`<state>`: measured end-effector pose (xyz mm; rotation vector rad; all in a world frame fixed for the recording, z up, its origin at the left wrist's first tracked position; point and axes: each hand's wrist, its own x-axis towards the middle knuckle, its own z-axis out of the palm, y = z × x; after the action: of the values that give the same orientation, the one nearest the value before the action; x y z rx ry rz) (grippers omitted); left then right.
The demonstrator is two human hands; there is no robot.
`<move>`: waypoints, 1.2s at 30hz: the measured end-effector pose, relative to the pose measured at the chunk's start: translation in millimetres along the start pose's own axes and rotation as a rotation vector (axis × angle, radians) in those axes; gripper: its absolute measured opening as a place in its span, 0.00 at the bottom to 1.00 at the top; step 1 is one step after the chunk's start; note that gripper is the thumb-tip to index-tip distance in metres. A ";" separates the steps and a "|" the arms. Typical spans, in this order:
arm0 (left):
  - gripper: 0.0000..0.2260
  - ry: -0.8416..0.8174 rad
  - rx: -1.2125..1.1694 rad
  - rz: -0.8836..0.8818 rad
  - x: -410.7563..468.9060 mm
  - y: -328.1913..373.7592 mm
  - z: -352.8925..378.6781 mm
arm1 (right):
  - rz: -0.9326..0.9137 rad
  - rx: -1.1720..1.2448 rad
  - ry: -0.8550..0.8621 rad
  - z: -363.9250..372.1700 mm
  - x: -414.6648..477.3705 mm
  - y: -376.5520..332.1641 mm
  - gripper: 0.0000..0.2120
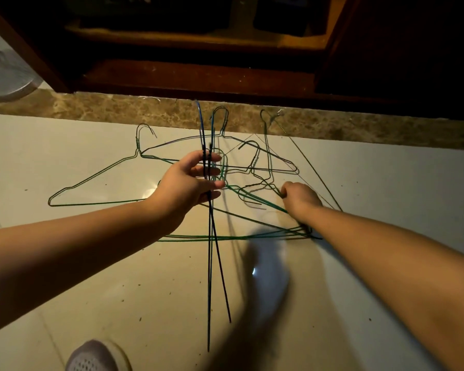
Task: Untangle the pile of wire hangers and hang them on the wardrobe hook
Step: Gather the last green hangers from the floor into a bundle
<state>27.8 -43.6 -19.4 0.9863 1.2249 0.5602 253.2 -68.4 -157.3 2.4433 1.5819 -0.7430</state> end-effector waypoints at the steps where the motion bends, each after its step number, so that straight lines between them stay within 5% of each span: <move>1: 0.18 -0.008 -0.006 0.000 -0.9 0.3 -0.8 | 0.007 0.024 0.028 -3.8 0.1 1.1 0.14; 12: 0.09 -0.029 -0.025 0.028 -10.7 12.7 -3.8 | -0.033 0.425 0.365 -86.1 -22.3 6.0 0.08; 16: 0.09 0.007 -0.023 0.036 -8.9 11.1 -2.3 | -0.049 0.875 0.254 -109.3 -56.3 -4.3 0.06; 24: 0.04 -0.012 -0.142 0.029 -11.5 12.6 1.7 | -0.246 1.212 -0.169 -97.8 -114.4 -80.4 0.10; 30: 0.04 -0.085 -0.161 0.026 -15.6 12.6 5.9 | -0.370 1.144 -0.252 -93.9 -126.5 -109.2 0.08; 36: 0.06 -0.083 -0.091 0.036 -19.3 14.8 4.1 | -0.456 0.655 0.130 -100.7 -111.4 -95.2 0.11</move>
<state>28.3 -53.3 3.3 0.9476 1.1011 0.5927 165.5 -80.5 -3.1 2.5837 2.2813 -1.3886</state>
